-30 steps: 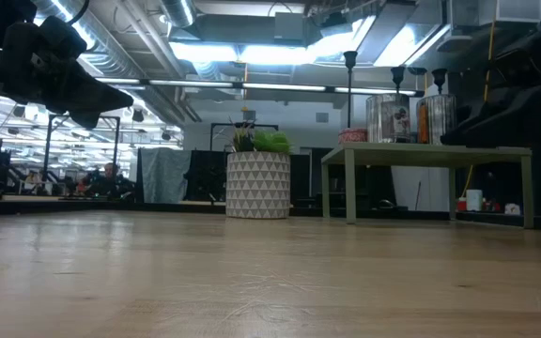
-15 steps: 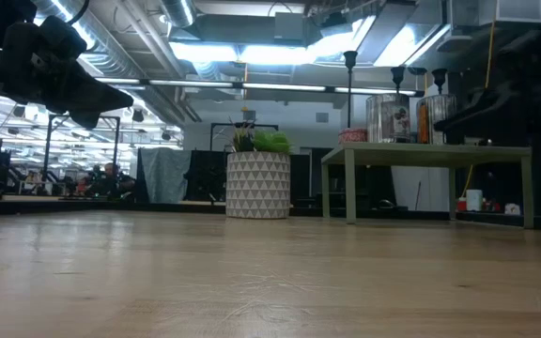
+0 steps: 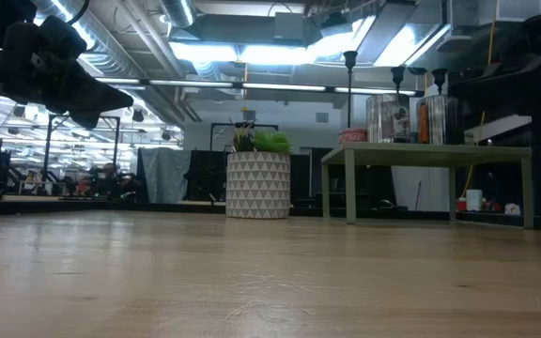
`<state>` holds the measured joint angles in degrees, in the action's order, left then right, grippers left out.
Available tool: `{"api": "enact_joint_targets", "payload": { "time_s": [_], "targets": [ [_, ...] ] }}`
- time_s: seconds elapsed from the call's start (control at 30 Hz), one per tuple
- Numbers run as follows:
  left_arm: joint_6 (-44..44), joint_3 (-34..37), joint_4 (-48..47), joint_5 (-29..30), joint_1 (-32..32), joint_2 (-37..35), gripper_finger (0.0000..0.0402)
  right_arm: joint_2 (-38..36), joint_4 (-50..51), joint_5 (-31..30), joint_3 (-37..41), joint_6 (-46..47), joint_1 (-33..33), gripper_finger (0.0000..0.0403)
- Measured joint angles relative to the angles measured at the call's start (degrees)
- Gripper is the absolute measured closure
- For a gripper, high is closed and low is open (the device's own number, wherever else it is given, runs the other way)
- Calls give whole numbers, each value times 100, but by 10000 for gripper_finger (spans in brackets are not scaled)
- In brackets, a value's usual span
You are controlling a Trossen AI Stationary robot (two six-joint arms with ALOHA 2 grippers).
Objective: Pick & Place candle stick holders
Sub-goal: Return to Home Position
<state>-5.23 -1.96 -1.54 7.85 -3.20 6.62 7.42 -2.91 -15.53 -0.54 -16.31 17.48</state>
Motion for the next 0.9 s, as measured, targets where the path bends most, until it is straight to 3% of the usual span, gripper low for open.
{"api": "enact_joint_targets", "payload": {
  "time_s": [0.4,0.9],
  "targets": [
    [0,0,0,-1,0,1,389,-240,57,1514,0,-110,-875,224],
    [0,0,0,-1,-2,0,394,-341,244,1558,-2,-296,-1295,224]
  ]
}}
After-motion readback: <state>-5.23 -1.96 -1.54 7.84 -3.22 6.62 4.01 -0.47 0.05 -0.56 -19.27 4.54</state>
